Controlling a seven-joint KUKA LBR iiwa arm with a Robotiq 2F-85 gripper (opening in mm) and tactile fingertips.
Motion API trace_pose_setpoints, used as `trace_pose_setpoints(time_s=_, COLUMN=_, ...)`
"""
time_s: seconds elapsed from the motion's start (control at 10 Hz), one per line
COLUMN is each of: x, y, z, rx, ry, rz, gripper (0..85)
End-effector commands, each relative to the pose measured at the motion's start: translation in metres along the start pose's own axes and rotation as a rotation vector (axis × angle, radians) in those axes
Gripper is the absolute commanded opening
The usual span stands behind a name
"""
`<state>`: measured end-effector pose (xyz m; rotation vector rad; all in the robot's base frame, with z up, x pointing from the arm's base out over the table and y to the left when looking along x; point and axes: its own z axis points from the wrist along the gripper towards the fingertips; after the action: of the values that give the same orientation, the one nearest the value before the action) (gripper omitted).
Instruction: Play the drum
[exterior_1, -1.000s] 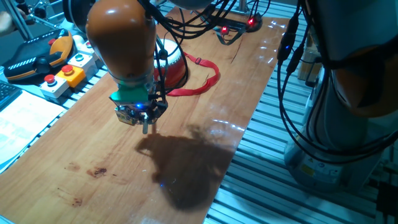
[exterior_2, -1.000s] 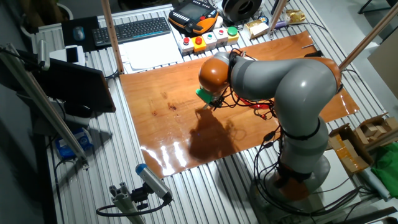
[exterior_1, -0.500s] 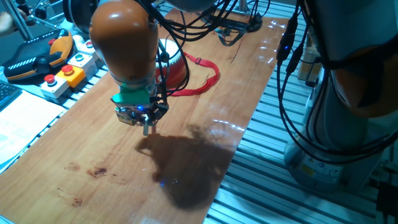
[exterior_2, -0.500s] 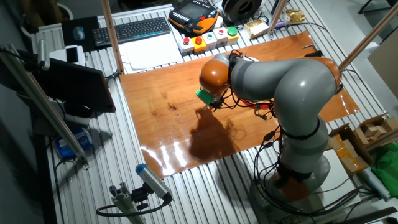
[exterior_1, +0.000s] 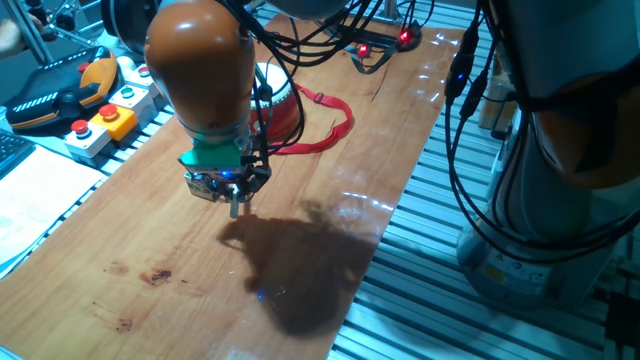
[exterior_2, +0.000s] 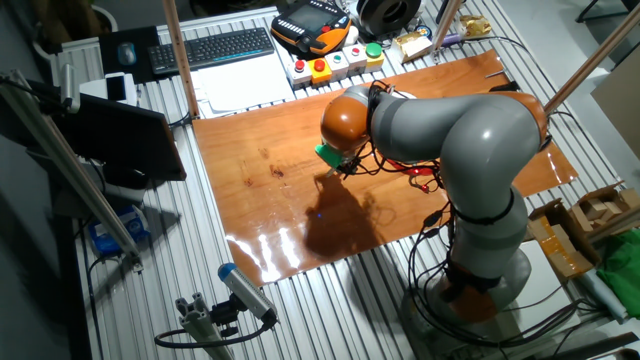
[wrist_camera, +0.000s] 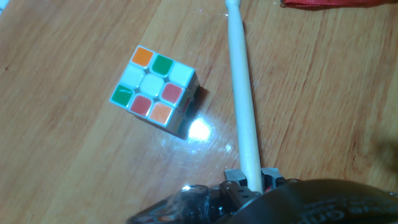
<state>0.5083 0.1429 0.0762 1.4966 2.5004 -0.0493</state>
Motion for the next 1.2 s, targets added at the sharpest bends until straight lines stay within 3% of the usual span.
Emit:
trace_pose_setpoints(time_s=0.0, x=0.0, y=0.0, z=0.001, rx=0.0, ry=0.0, rz=0.0, gripper=0.7)
trace_pose_setpoints(time_s=0.8, x=0.003, y=-0.003, z=0.012, rx=0.002, ry=-0.004, rz=0.01, gripper=0.7)
trace_pose_setpoints(time_s=1.1, x=0.003, y=-0.003, z=0.014, rx=-0.004, ry=0.018, rz=0.022, gripper=0.7)
